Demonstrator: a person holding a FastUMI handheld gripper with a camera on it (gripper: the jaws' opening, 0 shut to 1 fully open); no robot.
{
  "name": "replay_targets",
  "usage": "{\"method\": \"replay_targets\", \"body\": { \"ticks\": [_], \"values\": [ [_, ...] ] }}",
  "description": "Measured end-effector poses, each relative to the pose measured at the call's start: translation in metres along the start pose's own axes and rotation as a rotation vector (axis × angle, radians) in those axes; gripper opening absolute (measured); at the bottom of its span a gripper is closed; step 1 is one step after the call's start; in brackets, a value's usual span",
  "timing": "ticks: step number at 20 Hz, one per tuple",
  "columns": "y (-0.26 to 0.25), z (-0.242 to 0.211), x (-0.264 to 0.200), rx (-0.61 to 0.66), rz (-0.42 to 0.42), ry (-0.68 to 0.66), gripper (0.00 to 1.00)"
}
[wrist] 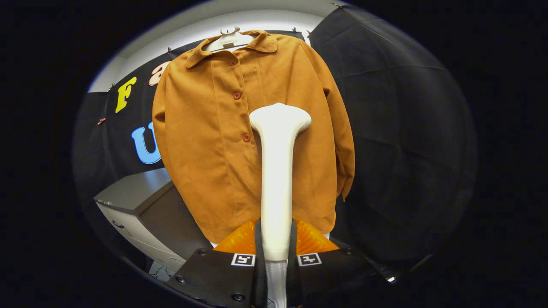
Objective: Iron the clothes twice with a garment steamer, once on the left side and once on the right side.
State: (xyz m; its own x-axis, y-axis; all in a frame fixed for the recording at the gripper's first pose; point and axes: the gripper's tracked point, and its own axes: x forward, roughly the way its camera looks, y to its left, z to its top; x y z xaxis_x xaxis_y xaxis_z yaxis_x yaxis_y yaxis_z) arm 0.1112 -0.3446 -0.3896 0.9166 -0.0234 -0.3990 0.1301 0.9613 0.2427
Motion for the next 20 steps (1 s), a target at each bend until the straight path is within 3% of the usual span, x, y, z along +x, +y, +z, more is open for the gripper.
{"method": "replay_targets", "body": {
  "ticks": [8,20],
  "values": [
    [-0.009,-0.047,-0.014,0.004,-0.030,0.098,0.21],
    [0.012,-0.056,-0.050,0.002,-0.045,0.123,0.21]
  ]
}}
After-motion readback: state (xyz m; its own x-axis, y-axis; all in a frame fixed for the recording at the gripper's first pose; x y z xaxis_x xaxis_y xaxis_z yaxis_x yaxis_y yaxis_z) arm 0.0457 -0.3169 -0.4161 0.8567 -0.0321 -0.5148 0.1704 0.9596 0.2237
